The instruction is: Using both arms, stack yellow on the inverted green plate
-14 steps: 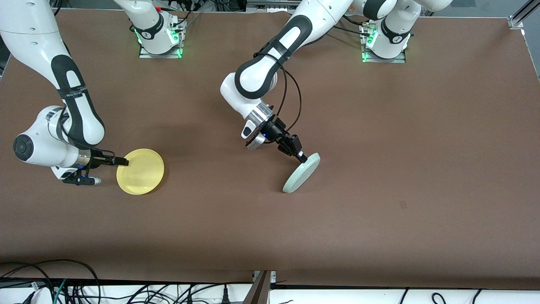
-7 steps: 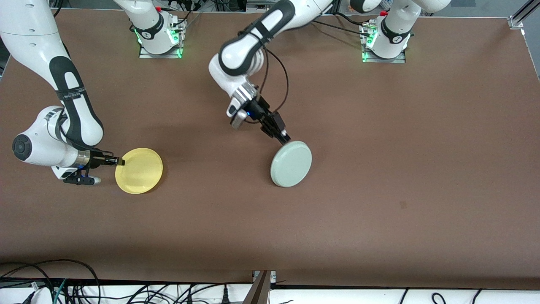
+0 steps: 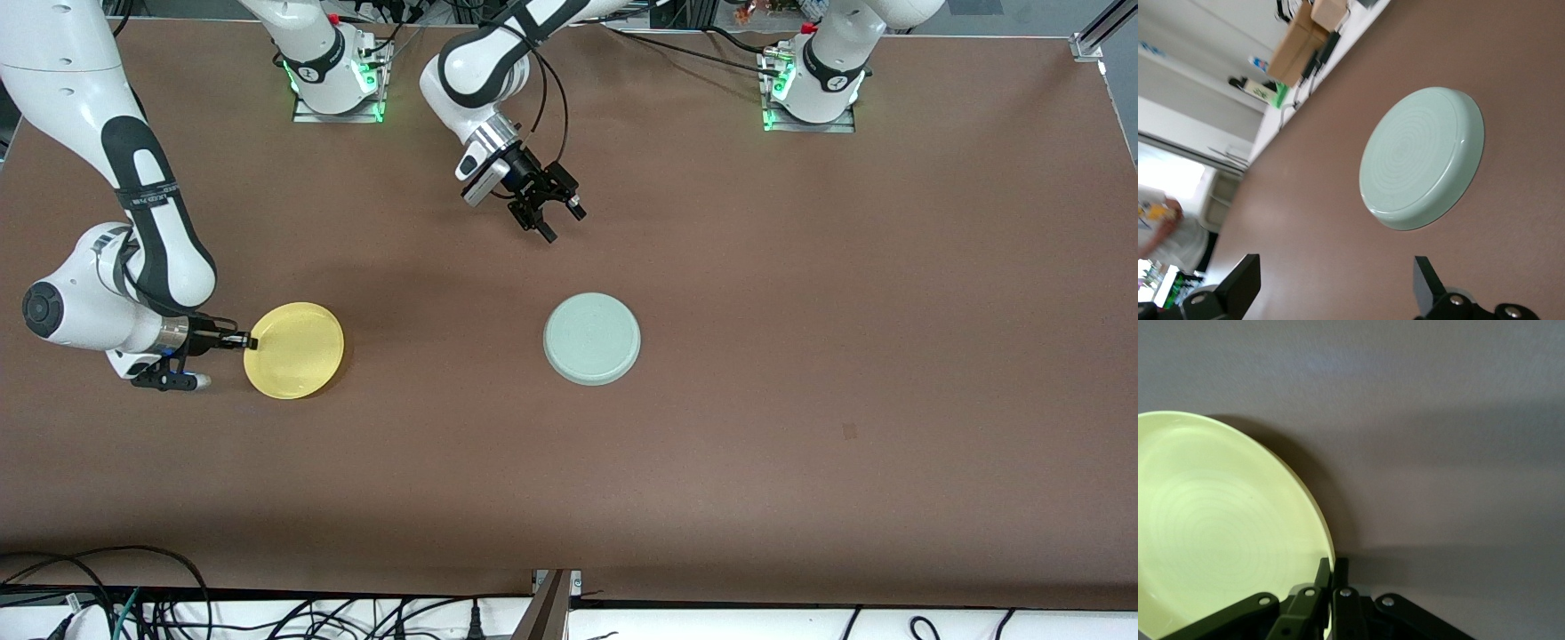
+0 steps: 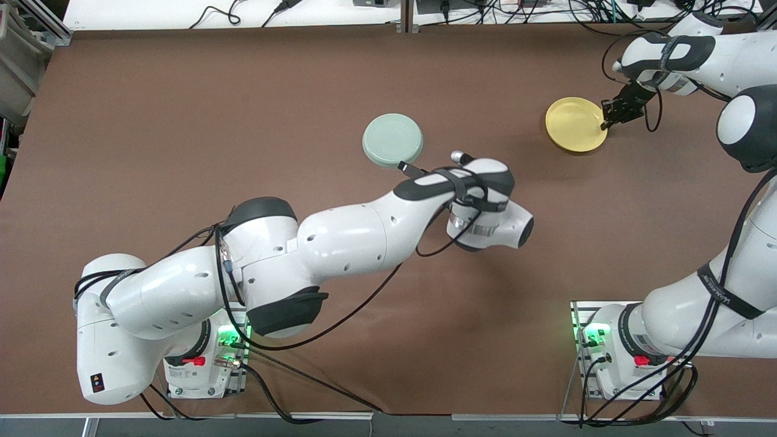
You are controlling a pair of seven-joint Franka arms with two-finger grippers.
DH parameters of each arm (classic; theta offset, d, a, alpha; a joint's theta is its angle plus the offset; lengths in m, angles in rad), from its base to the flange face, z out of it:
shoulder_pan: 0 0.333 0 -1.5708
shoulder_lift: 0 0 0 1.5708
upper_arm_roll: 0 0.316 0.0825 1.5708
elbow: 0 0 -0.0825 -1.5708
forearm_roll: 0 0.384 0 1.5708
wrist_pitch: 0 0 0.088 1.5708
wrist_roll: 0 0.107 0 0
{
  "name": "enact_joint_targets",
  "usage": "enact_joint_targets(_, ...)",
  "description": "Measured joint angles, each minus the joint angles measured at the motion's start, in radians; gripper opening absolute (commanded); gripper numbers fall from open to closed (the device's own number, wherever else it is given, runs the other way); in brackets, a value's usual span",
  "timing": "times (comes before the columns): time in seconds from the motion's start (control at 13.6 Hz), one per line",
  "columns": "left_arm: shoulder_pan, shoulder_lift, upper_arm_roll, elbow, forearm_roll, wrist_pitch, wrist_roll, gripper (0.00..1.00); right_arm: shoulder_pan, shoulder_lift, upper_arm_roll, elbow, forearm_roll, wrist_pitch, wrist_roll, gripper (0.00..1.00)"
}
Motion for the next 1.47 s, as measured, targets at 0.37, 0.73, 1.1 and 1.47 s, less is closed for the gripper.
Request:
enact_joint_targets(0.37, 0.347, -0.034, 0.003, 0.132, -0.363, 0.255, 0.107, 1.00, 0.001, -0.017, 0.021, 0.158, 0.018, -0.208, 0.009, 0.00)
enact_joint_targets(0.73, 0.648, -0.139, 0.000, 0.232, -0.644, 0.255, 0.378, 1.00, 0.030, -0.053, 0.151, 0.206, 0.032, -0.294, 0.152, 0.00)
enact_joint_targets(1.1, 0.869, -0.329, -0.005, 0.235, -0.708, 0.034, 0.711, 1.00, 0.229, -0.049, 0.187, 0.171, 0.036, -0.254, 0.436, 0.00)
enact_joint_targets(1.47, 1.081, -0.442, -0.004, 0.237, -0.813, -0.091, 0.956, 1.00, 0.490, -0.045, 0.200, 0.145, 0.038, -0.079, 0.764, 0.00)
